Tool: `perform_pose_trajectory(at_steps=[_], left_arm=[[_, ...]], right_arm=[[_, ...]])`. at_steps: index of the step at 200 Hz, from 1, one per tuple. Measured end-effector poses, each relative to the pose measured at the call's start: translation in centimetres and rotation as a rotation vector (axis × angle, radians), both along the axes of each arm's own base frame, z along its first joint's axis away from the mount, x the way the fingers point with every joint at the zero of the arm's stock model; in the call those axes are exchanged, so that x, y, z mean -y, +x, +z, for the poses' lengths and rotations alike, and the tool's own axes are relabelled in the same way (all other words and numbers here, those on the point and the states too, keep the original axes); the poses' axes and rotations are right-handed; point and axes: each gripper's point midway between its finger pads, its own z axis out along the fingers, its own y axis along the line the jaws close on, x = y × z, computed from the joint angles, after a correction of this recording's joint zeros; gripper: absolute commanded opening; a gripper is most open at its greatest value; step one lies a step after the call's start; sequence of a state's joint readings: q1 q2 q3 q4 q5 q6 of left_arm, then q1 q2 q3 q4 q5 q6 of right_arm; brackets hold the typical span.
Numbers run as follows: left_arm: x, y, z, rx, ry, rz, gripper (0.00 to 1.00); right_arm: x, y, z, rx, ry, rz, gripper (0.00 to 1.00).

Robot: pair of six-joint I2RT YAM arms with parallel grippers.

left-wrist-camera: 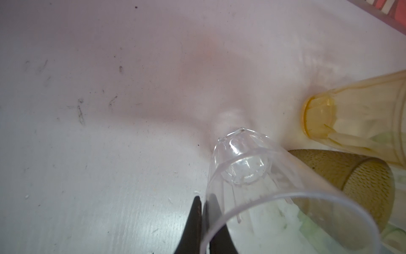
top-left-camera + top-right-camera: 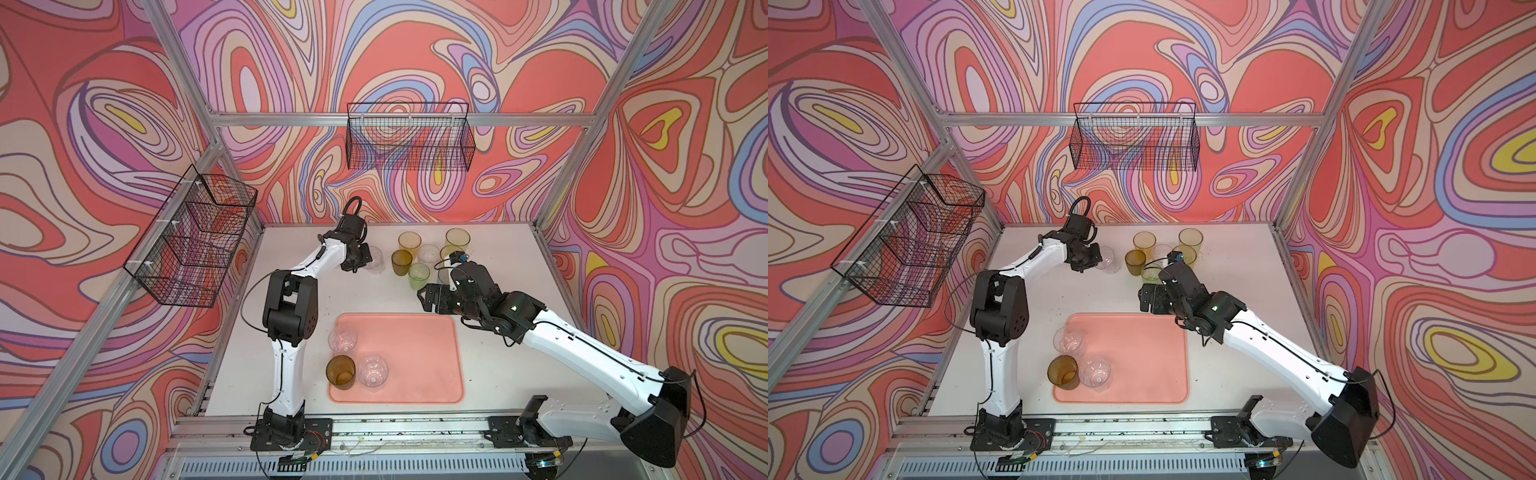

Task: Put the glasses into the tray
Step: 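Lower the left gripper onto the clear faceted glass rim and grip it, then lift the clear glass with the left gripper and carry it toward the tray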

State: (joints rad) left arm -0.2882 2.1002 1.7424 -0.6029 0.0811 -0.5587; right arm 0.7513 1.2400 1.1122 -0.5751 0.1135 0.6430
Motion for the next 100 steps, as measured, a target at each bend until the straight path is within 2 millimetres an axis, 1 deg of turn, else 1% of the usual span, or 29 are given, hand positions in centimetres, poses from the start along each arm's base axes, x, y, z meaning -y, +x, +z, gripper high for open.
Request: perform_pose_trajectory(at_steps=[20, 34, 49, 55, 75, 100], left_arm=[[-0.2, -0.7, 2.1, 0.035, -0.002, -0.009, 0.0], [-0.5, -1.5, 4.3, 0.071, -0.008, -0.017, 0.0], [-0.7, -2.3, 6.1, 0.103, -0.011, -0.027, 0.0], [-0.8, -2.8, 7.2, 0.121, -0.015, -0.029, 0.0], [-1.3, -4.4, 9.6, 0.163, -0.02, -0.037, 0.0], [-2.0, -6.8, 11.5, 0.192, -0.023, -0.043, 0.0]], right_arm=[[-0.4, -0.2, 0.0, -0.011, 0.023, 0.013, 0.98], [-0.9, -0.4, 0.2, -0.018, 0.05, 0.028, 0.98], [-1.4, -0.5, 0.3, -0.028, 0.078, 0.041, 0.98], [-1.6, -0.6, 0.3, -0.032, 0.092, 0.048, 0.98], [-1.9, -1.0, 0.0, -0.05, 0.116, 0.063, 0.98], [-2.1, -1.7, -0.2, -0.07, 0.144, 0.077, 0.98]])
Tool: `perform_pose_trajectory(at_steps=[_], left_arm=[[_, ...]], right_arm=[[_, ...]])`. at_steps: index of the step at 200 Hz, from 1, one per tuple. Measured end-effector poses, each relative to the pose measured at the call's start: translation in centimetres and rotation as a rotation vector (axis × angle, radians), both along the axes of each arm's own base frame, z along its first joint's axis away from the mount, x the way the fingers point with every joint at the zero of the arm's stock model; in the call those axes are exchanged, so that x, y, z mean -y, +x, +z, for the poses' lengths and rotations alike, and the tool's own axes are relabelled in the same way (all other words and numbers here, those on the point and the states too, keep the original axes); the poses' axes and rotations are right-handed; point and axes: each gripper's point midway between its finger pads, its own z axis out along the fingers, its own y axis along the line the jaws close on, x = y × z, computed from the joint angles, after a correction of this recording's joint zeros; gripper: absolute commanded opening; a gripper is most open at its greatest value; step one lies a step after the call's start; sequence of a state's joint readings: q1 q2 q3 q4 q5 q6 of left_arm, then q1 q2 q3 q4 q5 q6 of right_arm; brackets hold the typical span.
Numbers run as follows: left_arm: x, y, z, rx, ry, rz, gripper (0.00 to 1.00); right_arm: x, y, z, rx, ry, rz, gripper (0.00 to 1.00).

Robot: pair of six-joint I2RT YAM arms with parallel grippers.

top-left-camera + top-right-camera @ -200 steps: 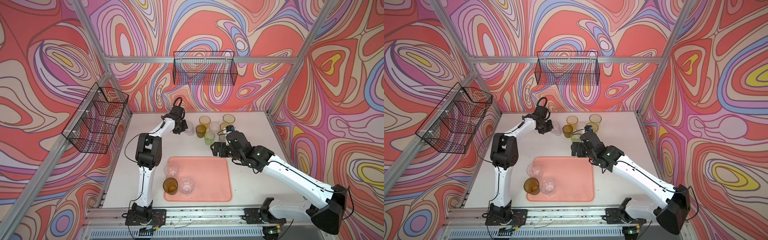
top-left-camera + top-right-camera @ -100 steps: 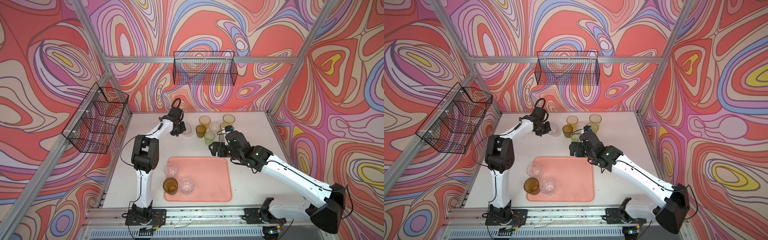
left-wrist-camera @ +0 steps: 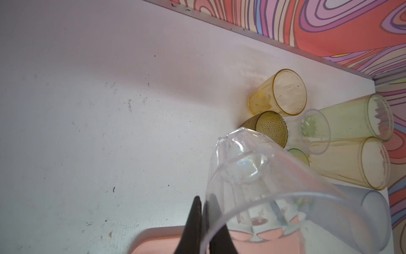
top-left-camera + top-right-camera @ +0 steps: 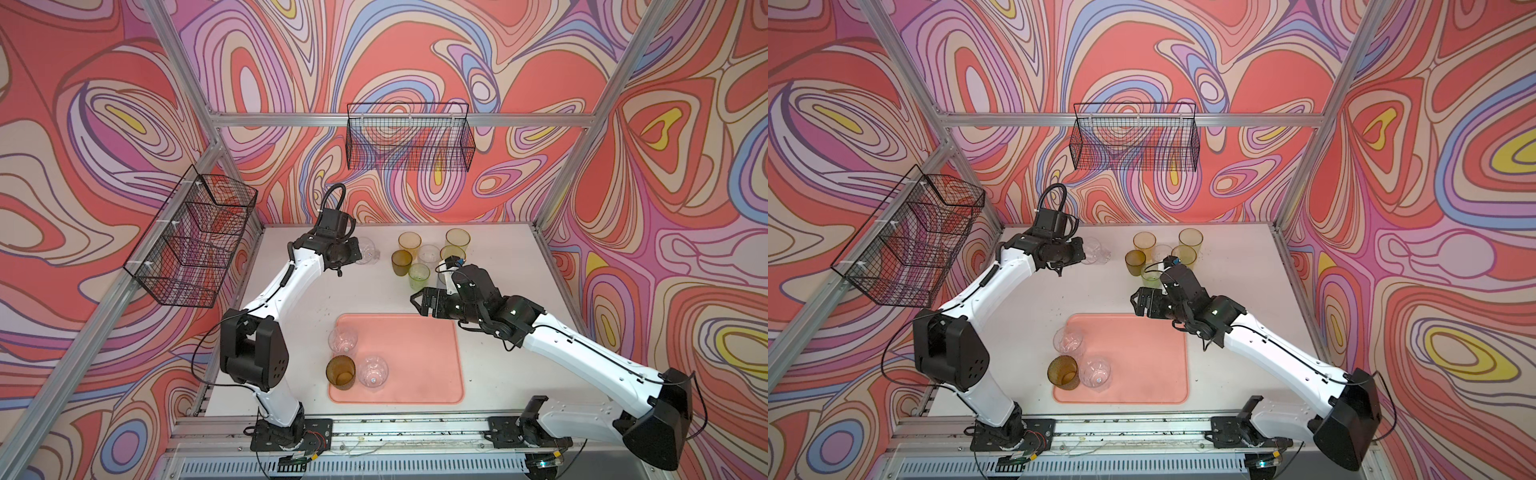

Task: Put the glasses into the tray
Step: 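Lift the clear glass with the left gripper and carry it toward the tray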

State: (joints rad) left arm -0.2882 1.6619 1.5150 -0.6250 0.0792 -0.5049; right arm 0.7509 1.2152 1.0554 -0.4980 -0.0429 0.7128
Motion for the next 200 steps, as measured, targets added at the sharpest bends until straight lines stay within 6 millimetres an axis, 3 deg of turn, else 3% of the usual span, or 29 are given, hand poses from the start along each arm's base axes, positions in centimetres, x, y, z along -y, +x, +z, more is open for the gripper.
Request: perform_pose_trajectory(at_steps=[85, 134, 200], left_arm=[[-2.3, -8.5, 2.8, 0.025, 0.008, -0.034, 0.0], [-2.6, -11.9, 3.5, 0.03, 0.006, -0.093, 0.0], [-2.5, -14.4, 0.9, -0.023, -0.003, -0.144, 0.0]], right_arm=[[-0.1, -1.0, 2.9, 0.046, 0.148, 0.0, 0.98], [0.1, -1.3, 0.9, 0.016, 0.133, -0.006, 0.99], [0.2, -1.3, -0.4, -0.004, 0.165, -0.031, 0.98]])
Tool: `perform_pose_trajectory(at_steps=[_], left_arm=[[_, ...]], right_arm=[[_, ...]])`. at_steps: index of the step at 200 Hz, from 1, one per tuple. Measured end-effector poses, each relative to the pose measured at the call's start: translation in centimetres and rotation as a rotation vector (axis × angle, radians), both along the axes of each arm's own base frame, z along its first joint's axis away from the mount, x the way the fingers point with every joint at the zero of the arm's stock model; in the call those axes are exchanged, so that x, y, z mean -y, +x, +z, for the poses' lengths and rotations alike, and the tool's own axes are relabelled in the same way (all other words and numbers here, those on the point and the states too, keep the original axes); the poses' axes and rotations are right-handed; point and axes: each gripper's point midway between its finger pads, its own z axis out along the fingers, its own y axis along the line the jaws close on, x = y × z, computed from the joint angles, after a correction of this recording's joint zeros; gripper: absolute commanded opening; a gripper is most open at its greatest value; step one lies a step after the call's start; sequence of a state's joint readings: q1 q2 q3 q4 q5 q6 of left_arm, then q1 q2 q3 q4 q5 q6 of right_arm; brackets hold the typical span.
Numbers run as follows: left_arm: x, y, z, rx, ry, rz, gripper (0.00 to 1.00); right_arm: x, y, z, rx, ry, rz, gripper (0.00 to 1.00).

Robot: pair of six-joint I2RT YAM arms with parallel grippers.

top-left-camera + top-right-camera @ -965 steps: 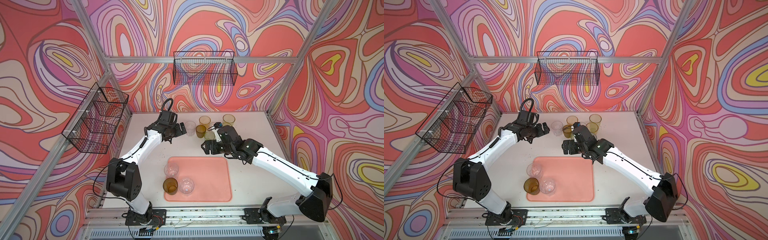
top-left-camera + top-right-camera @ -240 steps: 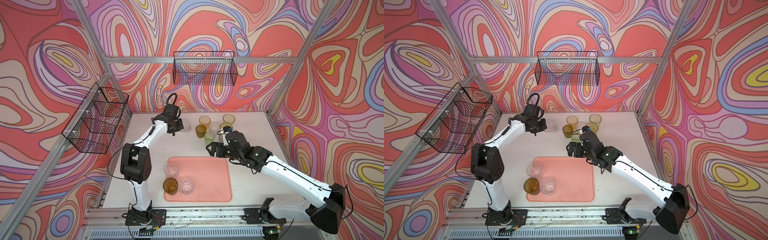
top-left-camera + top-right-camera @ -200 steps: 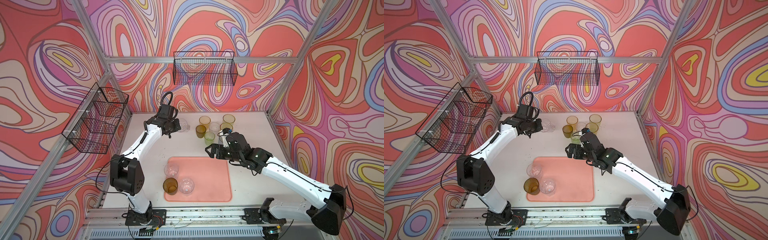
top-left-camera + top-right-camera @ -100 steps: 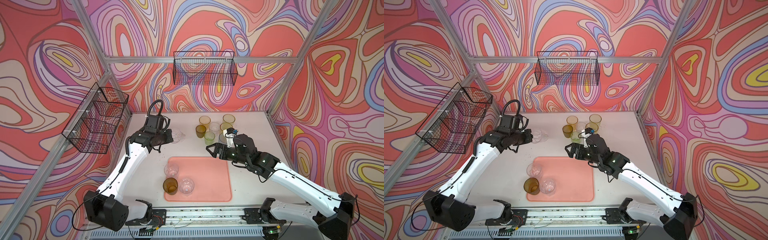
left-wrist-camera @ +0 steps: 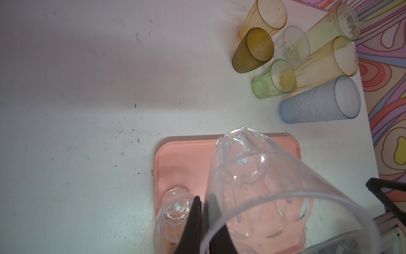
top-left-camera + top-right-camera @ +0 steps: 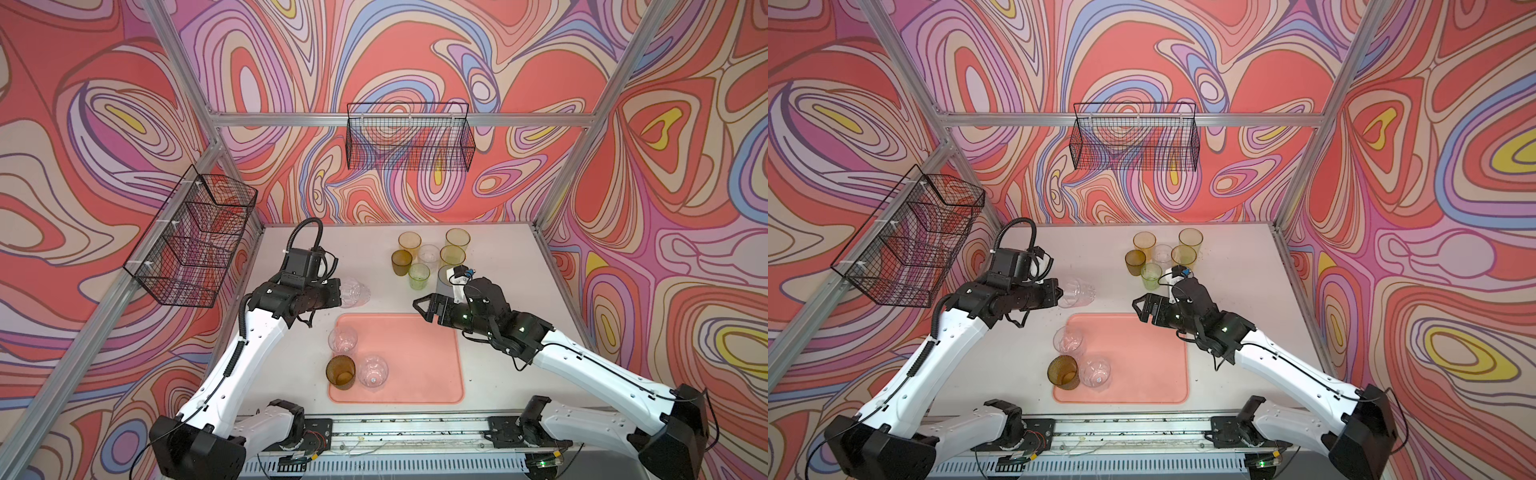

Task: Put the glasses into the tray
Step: 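Lift the clear glass with the left gripper and carry it toward the tray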

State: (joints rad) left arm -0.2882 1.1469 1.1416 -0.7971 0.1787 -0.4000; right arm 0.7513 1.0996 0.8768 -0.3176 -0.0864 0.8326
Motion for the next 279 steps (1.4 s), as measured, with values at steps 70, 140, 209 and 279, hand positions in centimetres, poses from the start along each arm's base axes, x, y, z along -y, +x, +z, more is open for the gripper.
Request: perform_pose_trajectory(at_steps=[70, 140, 209, 279], left_arm=[[0.4, -1.5, -1.0, -0.024, -0.01, -0.015, 0.0], [0.8, -3.8, -0.1, -0.004, -0.008, -0.035, 0.0], [1.1, -5.0, -0.5, -0.027, 0.018, -0.05, 0.0], [2.0, -5.3, -1.1, -0.042, 0.044, -0.073, 0.0]], right_arm=[[-0.1, 0.1, -0.1, -0.002, 0.017, -0.008, 0.98], [0.1, -0.3, 0.4, 0.016, 0.049, -0.003, 0.99], [-0.2, -0.5, -0.1, 0.008, 0.077, 0.005, 0.98], [0.1, -0.9, 0.0, 0.009, 0.091, 0.004, 0.99]])
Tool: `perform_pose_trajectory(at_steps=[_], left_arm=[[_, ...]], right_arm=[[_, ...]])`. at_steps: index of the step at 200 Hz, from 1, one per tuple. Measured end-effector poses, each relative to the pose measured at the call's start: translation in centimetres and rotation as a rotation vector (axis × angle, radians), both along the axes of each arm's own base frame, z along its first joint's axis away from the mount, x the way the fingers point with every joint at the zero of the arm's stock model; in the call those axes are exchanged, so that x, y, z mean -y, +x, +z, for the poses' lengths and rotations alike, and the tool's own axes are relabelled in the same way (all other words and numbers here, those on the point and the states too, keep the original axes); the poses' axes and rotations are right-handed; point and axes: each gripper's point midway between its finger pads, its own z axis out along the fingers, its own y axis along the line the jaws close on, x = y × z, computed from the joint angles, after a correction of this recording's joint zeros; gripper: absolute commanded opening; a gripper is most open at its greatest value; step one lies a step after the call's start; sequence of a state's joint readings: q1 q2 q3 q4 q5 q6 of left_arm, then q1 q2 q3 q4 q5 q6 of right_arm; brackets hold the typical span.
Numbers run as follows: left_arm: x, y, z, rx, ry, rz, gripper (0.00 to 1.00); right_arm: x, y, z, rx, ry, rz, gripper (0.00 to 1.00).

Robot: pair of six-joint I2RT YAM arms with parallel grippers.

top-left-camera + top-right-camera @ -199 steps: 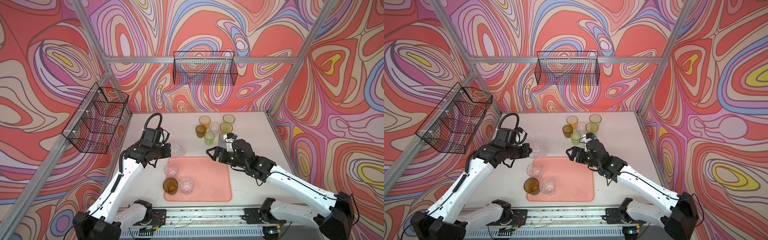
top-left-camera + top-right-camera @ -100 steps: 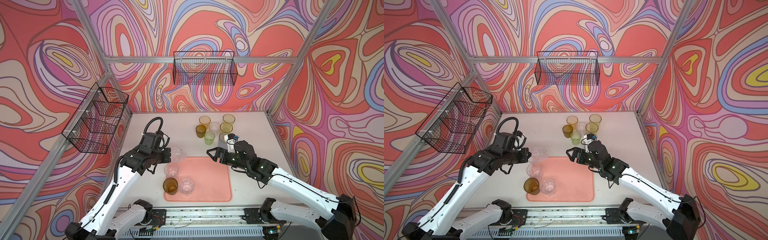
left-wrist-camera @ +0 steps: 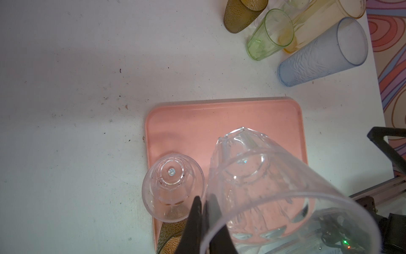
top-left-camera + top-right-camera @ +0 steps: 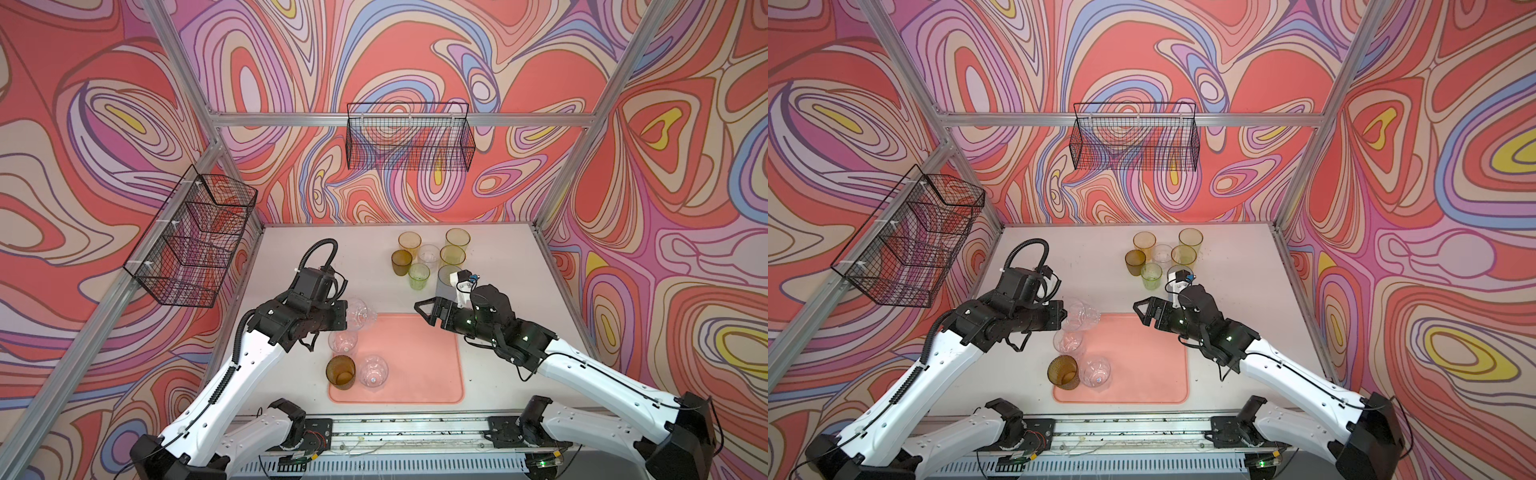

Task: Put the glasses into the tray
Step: 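Lift the clear glass with the left gripper and carry it toward the tray, then lower the clear glass onto the tray beside the other clear glasses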

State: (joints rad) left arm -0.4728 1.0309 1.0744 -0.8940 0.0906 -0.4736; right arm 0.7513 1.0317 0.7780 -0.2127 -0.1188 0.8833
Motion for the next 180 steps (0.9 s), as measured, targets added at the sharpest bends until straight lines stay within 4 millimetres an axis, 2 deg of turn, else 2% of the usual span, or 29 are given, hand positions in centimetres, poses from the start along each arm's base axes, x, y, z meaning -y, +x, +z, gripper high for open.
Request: perform_pose_trajectory(at_steps=[180], left_arm=[[2.4, -0.3, -2.5, -0.055, 0.086, -0.06, 0.0]], right_arm=[[1.1, -1.2, -0.4, -0.006, 0.03, -0.012, 0.98]])
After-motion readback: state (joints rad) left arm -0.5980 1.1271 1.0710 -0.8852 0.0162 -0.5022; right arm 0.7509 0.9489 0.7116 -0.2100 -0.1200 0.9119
